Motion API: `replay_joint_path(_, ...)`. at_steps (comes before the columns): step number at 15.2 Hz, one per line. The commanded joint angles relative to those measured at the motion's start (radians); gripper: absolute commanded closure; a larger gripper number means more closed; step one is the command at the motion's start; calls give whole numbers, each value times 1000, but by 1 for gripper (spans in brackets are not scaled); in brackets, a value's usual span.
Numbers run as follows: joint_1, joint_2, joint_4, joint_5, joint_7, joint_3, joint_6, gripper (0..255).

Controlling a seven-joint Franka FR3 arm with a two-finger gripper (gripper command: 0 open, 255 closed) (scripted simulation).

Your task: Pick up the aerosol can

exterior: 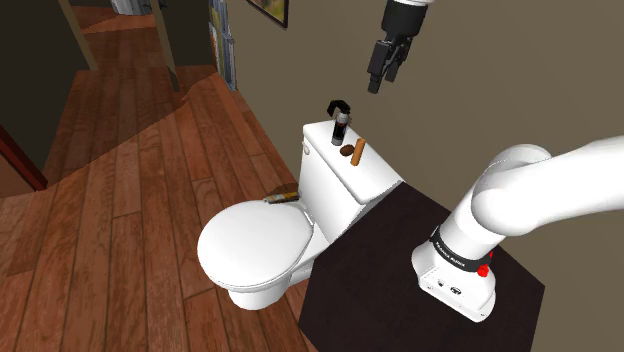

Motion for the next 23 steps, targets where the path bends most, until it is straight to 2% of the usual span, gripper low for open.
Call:
replay_joint_path(1,0,0,0,0,0,0,0,0)
replay_joint_path(12,-75,319,56,-50,-82,-112,268,0)
replay_joint_path(23,-131,694,256,-19,-176,-209,446,0)
